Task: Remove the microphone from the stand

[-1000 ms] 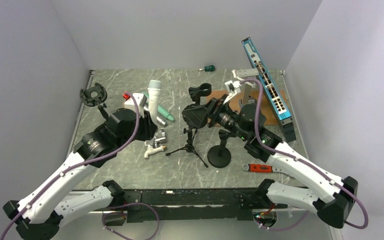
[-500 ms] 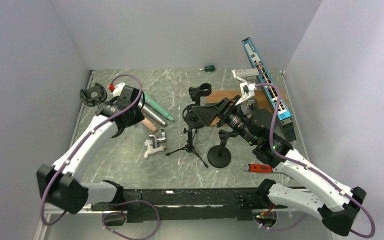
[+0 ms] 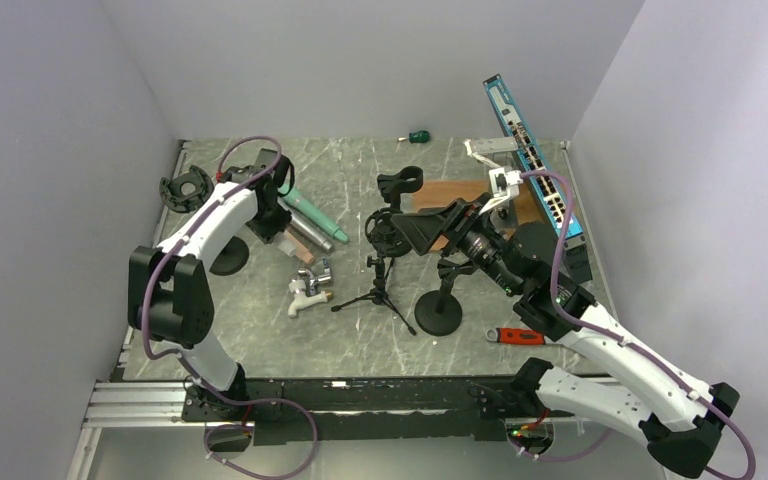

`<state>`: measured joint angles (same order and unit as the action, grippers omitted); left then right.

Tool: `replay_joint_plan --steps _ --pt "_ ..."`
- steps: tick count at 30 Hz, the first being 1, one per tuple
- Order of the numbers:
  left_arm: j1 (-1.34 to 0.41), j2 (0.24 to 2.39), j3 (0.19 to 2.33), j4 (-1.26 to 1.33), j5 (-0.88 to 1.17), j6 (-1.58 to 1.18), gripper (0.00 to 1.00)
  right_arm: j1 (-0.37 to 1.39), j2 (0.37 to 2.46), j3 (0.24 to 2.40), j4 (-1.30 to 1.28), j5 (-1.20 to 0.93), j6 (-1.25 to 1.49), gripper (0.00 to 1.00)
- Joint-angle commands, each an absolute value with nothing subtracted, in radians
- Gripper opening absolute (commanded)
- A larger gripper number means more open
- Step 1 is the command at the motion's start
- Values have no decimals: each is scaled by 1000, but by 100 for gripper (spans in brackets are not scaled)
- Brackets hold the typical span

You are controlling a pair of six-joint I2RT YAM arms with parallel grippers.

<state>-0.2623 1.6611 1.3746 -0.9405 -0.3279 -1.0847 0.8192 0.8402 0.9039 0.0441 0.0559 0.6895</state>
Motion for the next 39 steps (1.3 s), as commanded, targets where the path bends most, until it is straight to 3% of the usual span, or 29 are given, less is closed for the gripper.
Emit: replay_joint_plan --steps 1,13,19,22,27,33,39 --pt "-252 1676 1380 -984 -353 -1179 0 818 819 935 38 85 656 98" --pt "-150 1721 1242 -781 -290 -1040 2 818 823 929 32 93 644 99" --pt "-137 1744 1215 -739 -262 -1028 30 818 825 919 41 96 649 99" --pt "-137 1766 1233 -737 -253 -1013 38 818 835 926 42 88 652 99" --pt "-137 1781 1245 -726 -249 -987 44 819 843 923 46 81 658 99" --pt "-138 1763 1251 -737 -248 -968 69 818 843 923 45 83 654 99" --pt "-158 1662 1252 -738 -207 -914 74 818 857 940 20 77 633 99"
